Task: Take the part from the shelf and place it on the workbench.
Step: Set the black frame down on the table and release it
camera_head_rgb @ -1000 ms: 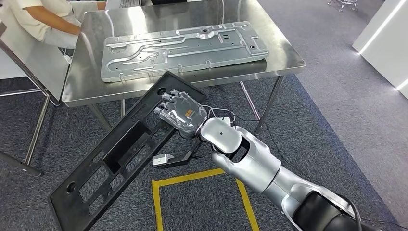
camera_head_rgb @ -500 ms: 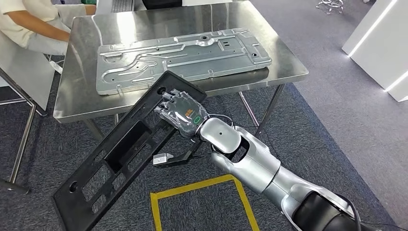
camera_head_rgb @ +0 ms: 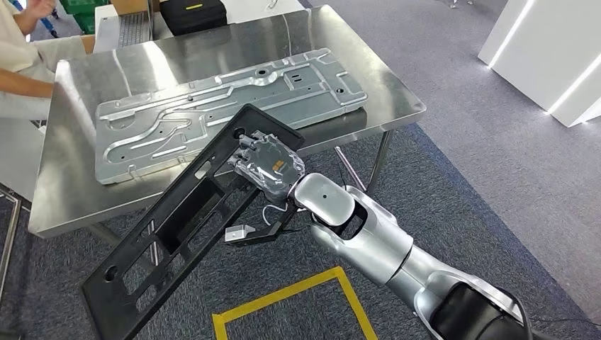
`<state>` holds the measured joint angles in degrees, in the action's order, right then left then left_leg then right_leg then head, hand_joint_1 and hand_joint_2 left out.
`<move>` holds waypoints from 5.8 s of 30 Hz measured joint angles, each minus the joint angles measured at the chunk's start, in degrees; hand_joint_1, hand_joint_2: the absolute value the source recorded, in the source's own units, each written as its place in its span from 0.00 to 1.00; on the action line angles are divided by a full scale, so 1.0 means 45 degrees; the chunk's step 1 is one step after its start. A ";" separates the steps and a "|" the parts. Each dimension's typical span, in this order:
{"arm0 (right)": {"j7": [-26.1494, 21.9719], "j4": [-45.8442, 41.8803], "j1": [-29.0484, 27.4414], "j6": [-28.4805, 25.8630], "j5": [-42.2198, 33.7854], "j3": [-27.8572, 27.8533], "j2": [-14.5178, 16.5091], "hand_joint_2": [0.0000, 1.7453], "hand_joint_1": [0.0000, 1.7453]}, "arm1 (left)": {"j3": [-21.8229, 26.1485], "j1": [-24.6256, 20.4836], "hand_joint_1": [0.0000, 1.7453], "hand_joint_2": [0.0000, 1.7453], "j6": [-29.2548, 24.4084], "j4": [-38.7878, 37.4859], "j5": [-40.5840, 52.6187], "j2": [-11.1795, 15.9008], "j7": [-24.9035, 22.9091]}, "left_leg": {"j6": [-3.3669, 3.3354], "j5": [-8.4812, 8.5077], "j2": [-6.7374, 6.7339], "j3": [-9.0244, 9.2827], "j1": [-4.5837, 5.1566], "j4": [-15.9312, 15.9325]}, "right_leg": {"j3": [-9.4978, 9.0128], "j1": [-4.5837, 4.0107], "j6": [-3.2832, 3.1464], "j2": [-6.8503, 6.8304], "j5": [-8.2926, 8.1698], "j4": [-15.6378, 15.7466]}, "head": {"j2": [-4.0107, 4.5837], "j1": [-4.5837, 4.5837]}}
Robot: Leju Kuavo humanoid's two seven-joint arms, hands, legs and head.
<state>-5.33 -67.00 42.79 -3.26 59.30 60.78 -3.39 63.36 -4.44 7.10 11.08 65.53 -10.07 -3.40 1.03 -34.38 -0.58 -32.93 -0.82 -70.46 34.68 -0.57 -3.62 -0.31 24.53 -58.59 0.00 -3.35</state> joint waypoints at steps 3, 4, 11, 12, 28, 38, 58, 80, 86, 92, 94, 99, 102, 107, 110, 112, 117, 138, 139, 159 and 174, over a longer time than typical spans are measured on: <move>-0.0001 0.0002 -0.0061 0.0001 0.0024 0.0000 0.0045 1.00 1.00 | 0.0004 0.0032 0.00 1.00 -0.0019 0.0000 -0.0001 -0.0001 0.0001 | 0.0000 -0.0345 0.0039 -0.0984 0.0030 -0.0391 | -0.0437 -0.0089 -0.0031 0.0245 0.0377 -0.0006 | 0.0000 -0.0001; -0.0001 0.0002 -0.0073 0.0000 0.0048 0.0000 0.0055 1.00 1.00 | 0.0007 0.0058 0.00 1.00 -0.0029 0.0000 -0.0001 0.0000 0.0000 | -0.0066 0.0125 0.0043 -0.0978 0.0058 0.0209 | -0.0634 -0.0131 -0.0029 0.0308 0.0519 -0.0006 | 0.0000 -0.0001; 0.0227 0.0066 -0.0111 -0.0006 0.0313 0.0030 0.0186 1.00 1.00 | 0.0021 0.0100 0.00 1.00 -0.0053 0.0000 0.0012 0.0086 0.0032 | -0.0807 0.2190 0.0196 -0.0225 0.0312 0.2972 | -0.1336 -0.0190 0.0307 0.0443 0.1012 -0.0178 | 0.0000 -0.0033; 0.0311 0.0084 -0.0083 -0.0046 0.0385 0.0033 0.0186 1.00 1.00 | 0.0023 0.0103 0.00 1.00 -0.0050 0.0000 0.0016 0.0072 0.0032 | -0.0826 0.2155 0.0186 -0.0020 0.0257 0.3114 | -0.1231 -0.0191 0.0379 0.0402 0.1021 -0.0447 | 0.0000 -0.0042; 0.1870 0.4902 0.1590 -0.3921 0.2042 -0.4254 0.0113 1.00 1.00 | -0.0045 0.0033 0.00 1.00 0.0093 0.0000 0.0740 0.0015 -0.0080 | 0.0211 0.0878 0.0155 0.1245 -0.0380 0.1869 | 0.0815 0.0572 0.0745 -0.0057 -0.0614 -0.0021 | -0.0001 -0.0075; 0.1650 0.8709 0.2198 -0.3279 0.2131 -0.6612 -0.0224 1.00 1.00 | -0.0185 0.0138 0.00 1.00 0.0335 0.0000 0.0942 0.0076 0.0006 | -0.0644 0.2472 0.0226 -0.1357 0.0224 0.2211 | -0.0932 0.0125 0.0600 0.0307 0.0811 0.0055 | 0.0000 -0.0077; 0.0878 0.9444 0.1927 -0.3825 0.3344 -0.6844 0.1712 1.00 1.00 | -0.0356 -0.0017 0.00 1.00 0.0135 -0.0021 0.1121 -0.0094 -0.0169 | -0.0438 0.1369 0.0939 0.0342 0.0079 0.2403 | 0.0316 0.0152 0.0448 0.0440 -0.0357 0.0325 | 0.0000 -0.0159; 0.1143 0.9677 0.1254 -0.2373 0.3187 -0.6819 0.2470 0.00 0.00 | -0.0355 -0.0121 0.00 0.00 0.0296 -0.0019 0.0821 -0.0181 -0.0302 | -0.0760 0.2675 0.0311 -0.0912 0.0079 0.2767 | 0.0919 0.0225 0.1005 0.0008 0.1954 -0.3105 | 0.0000 -0.0129; 0.0936 0.9709 0.1201 -0.2299 0.3156 -0.6819 0.2502 0.00 0.00 | -0.0345 -0.0117 0.00 0.00 0.0155 -0.0019 0.0771 -0.0211 -0.0265 | -0.0649 0.2458 0.0452 -0.0818 0.0173 0.2619 | -0.0114 0.0123 0.0760 0.0149 0.0394 -0.0080 | 0.0000 -0.0127; 0.0787 0.9695 0.1180 -0.2331 0.3151 -0.6816 0.2601 0.00 0.00 | -0.0340 -0.0123 0.00 0.00 0.0155 -0.0019 0.0775 -0.0202 -0.0264 | -0.0624 0.2476 0.0449 -0.0775 0.0151 0.2661 | -0.0141 0.0102 0.0748 0.0154 0.0382 -0.0088 | 0.0000 -0.0118; 0.0677 0.9650 0.1164 -0.2429 0.3127 -0.6810 0.2678 0.00 0.00 | -0.0338 -0.0122 0.00 0.00 0.0157 -0.0019 0.0769 -0.0202 -0.0276 | -0.0624 0.2476 0.0448 -0.0773 0.0152 0.2661 | -0.0140 0.0101 0.0748 0.0155 0.0383 -0.0093 | 0.0000 -0.0117; 0.0418 0.9182 0.1045 -0.2805 0.3044 -0.6772 0.2960 0.00 0.00 | -0.0319 -0.0122 0.00 0.00 0.0157 -0.0019 0.0692 -0.0202 -0.0306 | -0.0644 0.2472 0.0450 -0.0785 0.0187 0.2635 | -0.0144 0.0144 0.0776 0.0151 0.0378 -0.0094 | 0.0000 -0.0117; 0.0289 0.8801 0.0954 -0.3059 0.3065 -0.6638 0.3072 0.00 0.00 | -0.0311 -0.0123 0.00 0.00 0.0144 -0.0019 0.0681 -0.0219 -0.0333 | -0.0704 0.2613 0.0421 -0.0724 0.0123 0.2781 | -0.0141 0.0148 0.0876 0.0143 0.0503 -0.0199 | 0.0000 -0.0119; -0.0077 0.7428 0.0371 -0.3400 0.3121 -0.5831 0.3112 0.00 0.00 | -0.0301 -0.0128 0.00 0.00 0.0042 -0.0019 0.0673 -0.0234 -0.0381 | -0.0773 0.2805 0.0328 -0.0834 0.0043 0.2904 | 0.0876 0.0261 0.1089 0.0130 0.2485 -0.3192 | 0.0000 -0.0129; -0.0034 0.6337 -0.0113 -0.3725 0.3235 -0.5169 0.3112 0.00 0.00 | -0.0299 -0.0128 0.00 0.00 -0.0007 -0.0019 0.0650 -0.0251 -0.0381 | -0.0701 0.2879 0.0323 -0.1044 0.0032 0.2766 | 0.0279 0.0372 0.1149 0.0118 0.2010 -0.2654 | 0.0000 -0.0129; 0.0046 0.5574 -0.0296 -0.4047 0.3341 -0.4763 0.3111 0.00 0.00 | -0.0296 -0.0130 0.00 0.00 -0.0030 -0.0019 0.0631 -0.0284 -0.0381 | -0.0596 0.2947 0.0336 -0.1178 0.0027 0.2657 | -0.0697 0.0373 0.1089 0.0147 0.1442 -0.0967 | 0.0000 -0.0126; 0.0142 0.4095 -0.0669 -0.4184 0.3246 -0.3869 0.3060 0.00 0.00 | -0.0291 -0.0087 0.00 0.00 -0.0084 -0.0019 0.0656 -0.0311 -0.0392 | -0.0138 0.3179 0.0366 -0.1329 -0.0008 0.2676 | -0.0861 0.0264 0.0666 0.0179 0.0939 -0.0156 | 0.0000 -0.0124; 0.0590 0.0211 -0.3309 -0.4461 0.3057 -0.2331 0.1108 0.00 0.00 | -0.0644 -0.0065 0.00 0.00 -0.0558 -0.0019 0.1921 -0.0214 -0.0891 | -0.0701 0.2037 0.0131 -0.0065 -0.0047 0.2849 | 0.1683 0.0297 0.1194 0.0013 0.1909 -0.3293 | 0.0000 -0.0131; 0.0677 0.0041 -0.3694 -0.4632 0.3149 -0.2333 0.0868 0.00 0.00 | -0.0729 -0.0032 0.00 0.00 -0.0595 -0.0019 0.2036 -0.0211 -0.0911 | -0.0698 0.2162 0.0142 -0.0260 -0.0034 0.2822 | 0.1598 0.0294 0.1199 0.0015 0.1880 -0.3656 | 0.0000 -0.0132; 0.1627 -0.2679 -0.9063 -0.5517 0.4120 -0.4181 -0.1480 0.00 0.00 | -0.1762 0.0027 0.00 0.00 -0.0705 -0.0017 0.3080 -0.0270 -0.0837 | -0.0136 0.0898 0.0180 0.1127 0.0060 0.2092 | 0.0765 0.0184 0.0604 -0.0189 -0.0559 -0.0092 | 0.0000 -0.0061; 0.3406 -0.0670 -1.1937 -0.7755 0.0710 -0.5880 -0.2987 0.00 0.00 | -0.2339 0.0095 0.00 0.00 -0.0505 -0.0019 0.3689 -0.0312 -0.0661 | -0.0726 0.2297 -0.0510 -0.0586 0.0193 0.2641 | -0.1213 0.0230 0.1146 -0.0361 0.1137 -0.0884 | 0.0000 -0.0059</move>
<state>9.99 -70.02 -10.93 -38.16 62.50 34.32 -16.84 52.84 -4.01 4.83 10.99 82.13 -11.47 -6.37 -2.24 -24.04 -2.88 -35.57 0.05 -58.58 29.22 0.47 1.54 -1.94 29.65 -62.57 0.00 -3.62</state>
